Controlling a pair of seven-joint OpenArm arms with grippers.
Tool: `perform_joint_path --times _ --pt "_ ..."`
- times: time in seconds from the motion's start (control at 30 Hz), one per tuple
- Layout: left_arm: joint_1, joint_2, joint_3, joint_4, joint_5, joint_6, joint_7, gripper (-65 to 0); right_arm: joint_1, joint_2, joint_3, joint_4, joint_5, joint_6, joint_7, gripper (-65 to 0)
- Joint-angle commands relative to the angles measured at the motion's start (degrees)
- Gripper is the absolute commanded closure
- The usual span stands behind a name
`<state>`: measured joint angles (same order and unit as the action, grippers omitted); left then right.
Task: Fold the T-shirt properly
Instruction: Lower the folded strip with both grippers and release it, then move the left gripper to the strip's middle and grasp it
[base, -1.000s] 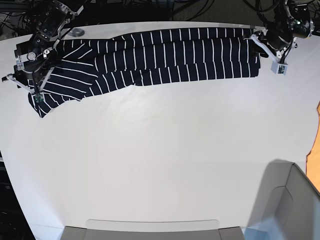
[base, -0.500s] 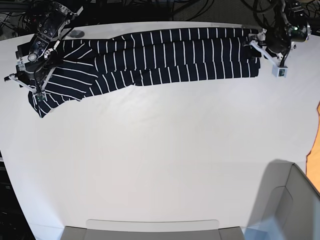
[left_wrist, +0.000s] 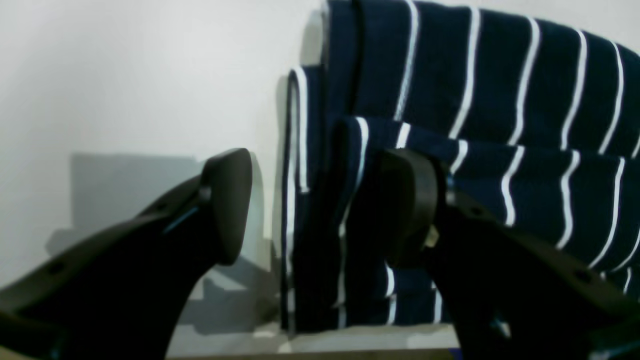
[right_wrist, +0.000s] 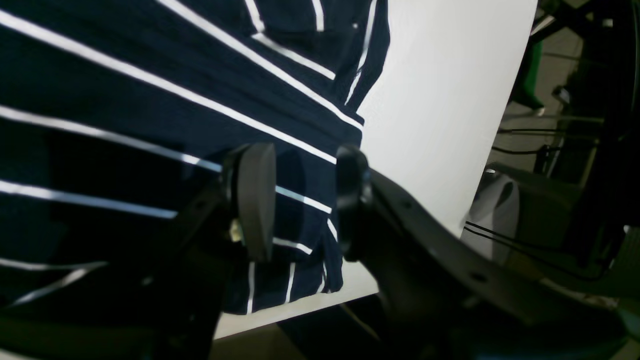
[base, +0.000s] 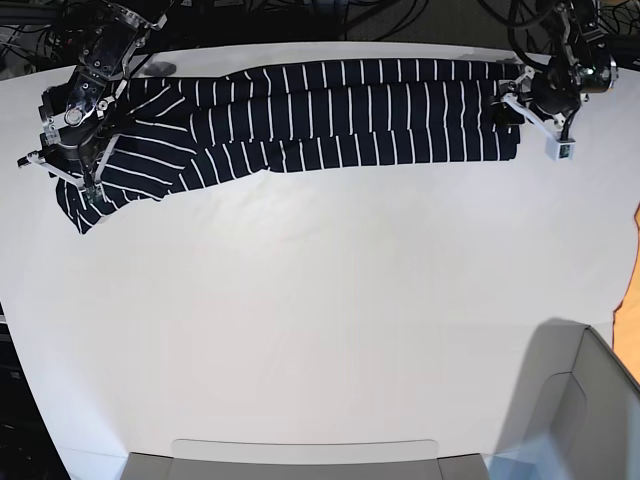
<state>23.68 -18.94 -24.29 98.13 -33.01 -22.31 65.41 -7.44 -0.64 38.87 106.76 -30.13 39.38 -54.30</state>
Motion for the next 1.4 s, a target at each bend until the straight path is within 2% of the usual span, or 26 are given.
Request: perform_joint_path --times 0.0,0.07,0.1,0.17,0.27,0.3,0.43,0.53,0.57,0.67,0.8,0.97,1.07,1.17,1.27,1.37 --pt "0.4 -0.7 0.3 0.2 0.1 -0.1 0.4 -40.0 0.6 0.5 0.0 1.0 -0.2 0.6 0.4 -21.1" --pt "0.4 -0.7 1.4 -1.0 0.1 -0.9 0.5 -40.0 0.7 0.5 0.0 1.0 -0.2 0.6 0.4 -21.1" --pt "0.3 -0.7 2.3 -1.9 -0.1 -2.5 0.5 -40.0 0.7 0.5 0.0 1.0 -0.2 0.6 0.4 -21.1" --pt "0.2 -0.6 3.5 -3.7 0.0 -7.9 0.5 -39.0 0.7 0.5 0.0 1.0 -0.2 0.6 0.4 -21.1" --pt "0.1 -0.4 3.9 -5.8 0.0 -17.1 0.7 -33.1 0.7 0.5 0.0 1.1 -0.2 0.6 0.4 -21.1" --pt "0.1 -0.4 3.9 -6.0 0.0 -17.7 0.8 -31.0 0.7 0.5 0.0 1.1 -0.2 0.6 0.4 -21.1" --pt "0.0 -0.5 3.8 -6.1 0.1 -17.7 3.8 -18.8 0.7 0.5 0.0 1.0 -0.2 0.6 0.4 -21.1" --pt "-1.7 -0.6 3.2 -6.8 0.2 -17.7 6.0 -3.0 0.8 0.3 0.0 1.0 -0.1 0.6 0.4 -21.1" --pt "-2.6 -0.7 3.0 -7.6 0.2 -17.7 6.9 0.0 0.8 0.2 -0.1 1.0 -0.1 0.6 0.4 -21.1" --pt "-5.3 -0.7 -1.1 -12.7 0.3 -17.7 9.5 0.0 0.7 0.2 -1.7 1.0 -0.1 0.6 0.4 -21.1" --pt "-7.5 -1.1 -7.4 -14.9 0.3 -17.7 9.9 0.0 0.7 0.1 -1.8 1.0 -0.1 0.6 0.4 -21.1" --pt "-10.8 -5.6 -11.5 -14.9 0.4 -17.7 10.2 0.0 0.9 -0.1 -1.9 1.2 0.3 0.6 0.4 -21.1" --pt "-12.9 -8.6 -12.3 -14.3 -0.2 -17.7 13.6 0.0 1.9 -1.2 -1.6 1.3 0.2 0.6 0.4 -21.1" --pt "-14.1 -9.1 -12.3 -9.3 0.0 -17.7 14.6 0.0 2.0 -1.3 -1.6 1.3 0.1 0.6 0.4 -21.1" --pt "-13.7 -8.8 -12.2 0.2 -0.2 -17.7 14.6 0.0 2.0 -1.3 -1.8 1.3 0.3 0.6 0.4 -21.1" --pt "-10.9 -6.3 -12.4 8.1 -0.2 -17.7 14.6 0.0 2.0 -1.8 -1.8 1.3 0.3 0.6 0.4 -21.1"
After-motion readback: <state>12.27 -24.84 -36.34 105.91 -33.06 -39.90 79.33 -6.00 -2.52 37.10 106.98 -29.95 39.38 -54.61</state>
